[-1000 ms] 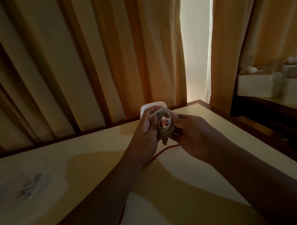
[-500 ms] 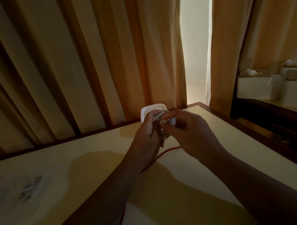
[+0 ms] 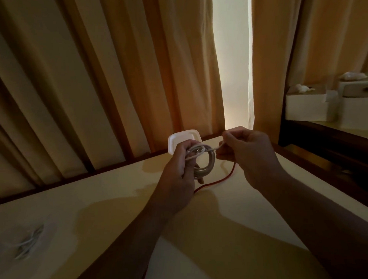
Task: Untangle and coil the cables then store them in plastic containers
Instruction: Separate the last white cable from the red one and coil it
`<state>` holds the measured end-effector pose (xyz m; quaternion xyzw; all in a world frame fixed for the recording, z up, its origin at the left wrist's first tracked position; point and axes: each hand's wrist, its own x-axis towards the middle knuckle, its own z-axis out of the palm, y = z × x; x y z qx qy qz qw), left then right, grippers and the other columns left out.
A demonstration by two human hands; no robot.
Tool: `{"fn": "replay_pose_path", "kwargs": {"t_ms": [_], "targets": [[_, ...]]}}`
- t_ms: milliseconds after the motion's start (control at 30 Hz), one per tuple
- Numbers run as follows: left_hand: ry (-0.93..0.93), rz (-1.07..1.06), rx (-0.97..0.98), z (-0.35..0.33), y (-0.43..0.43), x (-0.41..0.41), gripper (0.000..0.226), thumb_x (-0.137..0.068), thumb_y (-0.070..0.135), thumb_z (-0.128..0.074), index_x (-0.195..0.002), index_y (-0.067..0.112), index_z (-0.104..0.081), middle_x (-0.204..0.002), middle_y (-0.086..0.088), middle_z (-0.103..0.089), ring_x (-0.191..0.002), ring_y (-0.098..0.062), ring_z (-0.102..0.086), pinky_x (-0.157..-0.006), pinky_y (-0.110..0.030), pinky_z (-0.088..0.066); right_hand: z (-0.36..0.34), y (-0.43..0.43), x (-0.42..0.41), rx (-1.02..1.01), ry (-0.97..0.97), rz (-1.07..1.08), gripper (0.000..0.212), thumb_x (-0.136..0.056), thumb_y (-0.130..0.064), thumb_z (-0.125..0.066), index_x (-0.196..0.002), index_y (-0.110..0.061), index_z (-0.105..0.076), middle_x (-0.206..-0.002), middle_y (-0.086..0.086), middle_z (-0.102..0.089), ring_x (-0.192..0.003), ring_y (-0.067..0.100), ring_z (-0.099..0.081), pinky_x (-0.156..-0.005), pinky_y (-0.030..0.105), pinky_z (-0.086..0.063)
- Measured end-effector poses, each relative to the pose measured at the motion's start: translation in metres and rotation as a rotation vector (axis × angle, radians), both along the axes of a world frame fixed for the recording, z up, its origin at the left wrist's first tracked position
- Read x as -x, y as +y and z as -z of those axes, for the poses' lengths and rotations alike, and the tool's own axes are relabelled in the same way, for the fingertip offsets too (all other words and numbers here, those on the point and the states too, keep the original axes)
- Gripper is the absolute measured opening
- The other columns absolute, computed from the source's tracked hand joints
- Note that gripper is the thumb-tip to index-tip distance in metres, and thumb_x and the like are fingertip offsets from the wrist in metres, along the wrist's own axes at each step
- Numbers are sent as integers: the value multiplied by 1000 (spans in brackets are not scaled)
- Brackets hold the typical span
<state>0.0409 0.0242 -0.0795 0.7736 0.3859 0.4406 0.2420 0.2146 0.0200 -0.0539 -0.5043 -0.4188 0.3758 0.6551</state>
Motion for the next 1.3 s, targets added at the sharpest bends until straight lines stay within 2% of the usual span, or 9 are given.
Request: {"fn": "replay_pose_path", "kwargs": {"t_ms": [100, 200, 333, 500, 700, 867, 1100, 1200, 1300], "targets": [[-21, 12, 25, -3, 0, -8, 28, -110, 28, -40, -135, 39, -47, -126, 11, -59, -115, -7, -62, -98, -29, -57, 5, 2, 1, 65, -149, -57, 16, -97, -17, -63, -111, -11, -65, -97, 7, -74, -82, 18, -76, -80, 40, -64], [-68, -16, 18, -3, 0, -10, 25, -110, 33, -38, -131, 43, -46, -124, 9, -61, -111, 0, -62, -95, -26, -58, 6, 3, 7, 73, -262, -67, 17, -96, -29, -63, -106, -17, -65, -95, 1, -74, -82, 18, -75, -77, 35, -64], [-122, -42, 70, -5, 0, -10, 24, -110, 33, -36, -127, 48, -40, -135, 6, -59, -119, -10, -63, -96, -24, -56, 5, -5, 15, 46, -458, -36, 29, -100, -42, -52, -99, -21, -71, -85, -5, -72, -80, 17, -71, -70, 24, -59], [-357, -31, 239, -5, 12, 0, 25, -106, 42, -45, -130, 46, -52, -136, 1, -61, -123, -24, -62, -94, -46, -59, 2, -11, 20, 12, -247, -261, 25, -96, -32, -61, -111, -16, -73, -99, -3, -77, -92, 12, -75, -91, 38, -60], [-553, 56, 412, -5, 15, 2, 31, -111, 18, -38, -135, 24, -56, -123, -10, -69, -99, -20, -70, -69, -32, -57, 1, -11, 20, 54, -54, -378, 22, -91, -10, -69, -114, -10, -72, -108, 5, -75, -99, 17, -74, -93, 39, -60], [-537, 43, 437, -7, 17, 0, 28, -111, 17, -41, -119, 36, -59, -116, -5, -71, -90, -15, -72, -65, -32, -56, 0, -10, 21, 113, 75, -411, 19, -93, -7, -67, -112, -8, -72, -113, 10, -73, -98, 21, -75, -91, 39, -60], [-475, 56, 386, -6, 17, -1, 23, -108, 18, -46, -120, 33, -58, -104, 5, -76, -91, -14, -73, -67, -32, -57, 0, -11, 23, 192, 292, -476, 26, -97, 0, -56, -121, -5, -65, -119, 15, -70, -104, 28, -73, -85, 37, -62], [-478, 55, 389, -6, 17, -1, 25, -109, 20, -46, -131, 26, -57, -119, -3, -72, -102, -18, -73, -72, -32, -58, -1, -12, 25, 198, 287, -467, 23, -99, 0, -52, -118, -8, -63, -120, 15, -68, -104, 25, -71, -72, 27, -61], [-509, 71, 425, -8, 15, -1, 30, -109, 20, -47, -138, 20, -55, -123, -8, -70, -104, -21, -71, -68, -29, -57, -3, -11, 26, 209, 294, -484, 20, -100, 0, -52, -113, -10, -62, -119, 17, -68, -104, 26, -70, -71, 26, -60]]}}
